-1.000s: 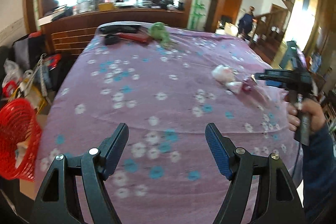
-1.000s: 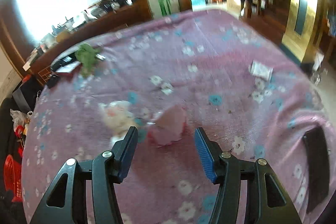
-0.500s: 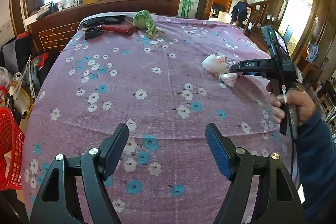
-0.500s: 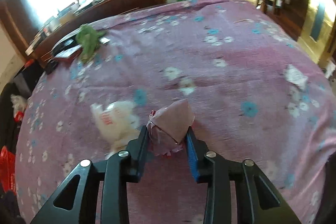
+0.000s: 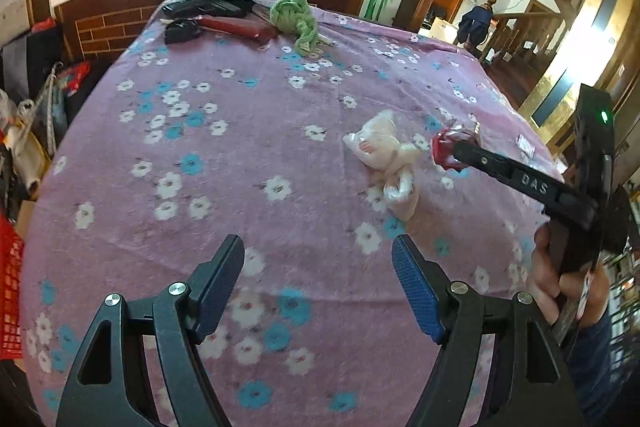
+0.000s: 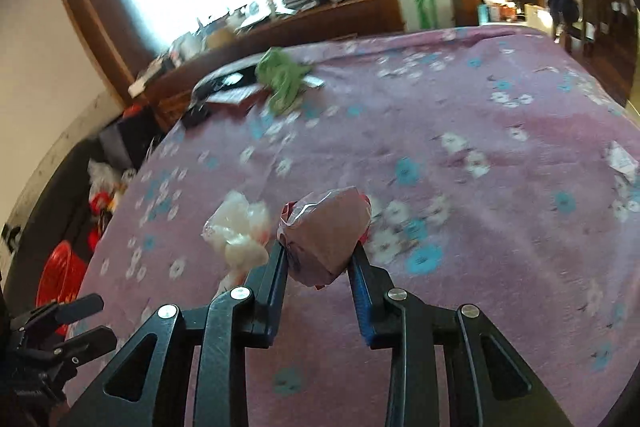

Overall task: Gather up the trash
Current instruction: 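Grasp the pink plastic bag with the right tool while the left tool approaches the white bag bundle, then grasp the white plastic bag bundle with the left tool while the right tool holds the pink bag, then carry the white bag and pink bag over the red basket, then open both tools to drop the bags into the red basket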

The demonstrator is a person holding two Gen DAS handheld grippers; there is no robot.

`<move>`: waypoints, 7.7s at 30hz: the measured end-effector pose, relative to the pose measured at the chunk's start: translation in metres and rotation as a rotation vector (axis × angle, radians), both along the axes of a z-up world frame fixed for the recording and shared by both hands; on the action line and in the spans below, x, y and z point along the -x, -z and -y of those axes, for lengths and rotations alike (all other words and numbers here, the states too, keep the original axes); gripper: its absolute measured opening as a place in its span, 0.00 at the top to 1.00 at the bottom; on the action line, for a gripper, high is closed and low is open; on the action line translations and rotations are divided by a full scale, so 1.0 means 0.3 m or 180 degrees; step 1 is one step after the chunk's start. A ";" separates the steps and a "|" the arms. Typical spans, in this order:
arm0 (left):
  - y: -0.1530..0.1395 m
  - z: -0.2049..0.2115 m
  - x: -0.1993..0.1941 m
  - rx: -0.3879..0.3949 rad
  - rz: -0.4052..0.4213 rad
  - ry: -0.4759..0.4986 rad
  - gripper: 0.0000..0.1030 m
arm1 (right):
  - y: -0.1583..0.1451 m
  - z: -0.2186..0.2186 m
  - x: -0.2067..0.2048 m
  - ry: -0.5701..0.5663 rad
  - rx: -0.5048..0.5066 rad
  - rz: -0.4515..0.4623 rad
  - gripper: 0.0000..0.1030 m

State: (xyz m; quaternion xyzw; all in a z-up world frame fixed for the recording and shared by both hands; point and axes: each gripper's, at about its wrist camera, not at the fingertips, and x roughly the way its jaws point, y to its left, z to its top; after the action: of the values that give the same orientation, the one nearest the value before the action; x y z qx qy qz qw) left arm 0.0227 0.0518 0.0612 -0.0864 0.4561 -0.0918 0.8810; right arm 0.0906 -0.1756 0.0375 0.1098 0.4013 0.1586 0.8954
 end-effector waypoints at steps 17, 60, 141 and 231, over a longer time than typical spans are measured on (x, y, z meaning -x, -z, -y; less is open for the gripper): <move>0.097 0.423 -0.320 -0.0481 -0.0245 0.0132 0.61 | -0.104 0.263 0.030 0.0782 -0.0421 0.0359 0.69; 0.081 0.084 -0.056 -0.0841 0.0719 -0.0580 0.72 | -0.022 -0.111 0.097 -0.0428 0.0333 0.0436 0.68; -0.099 -0.769 0.527 -0.0874 0.1007 -0.2069 0.71 | -0.231 -1.021 0.408 -0.1823 0.0324 0.0538 0.68; -0.095 -0.780 0.626 -0.1323 0.0927 -0.2657 0.00 | -0.265 -1.060 0.508 -0.1503 0.0415 0.0781 0.10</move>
State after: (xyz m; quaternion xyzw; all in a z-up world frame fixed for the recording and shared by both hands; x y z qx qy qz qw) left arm -0.1650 0.2857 0.0898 -0.0706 0.2631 0.3511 0.8958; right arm -0.0617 0.1424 0.1169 -0.0647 0.3136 0.3490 0.8807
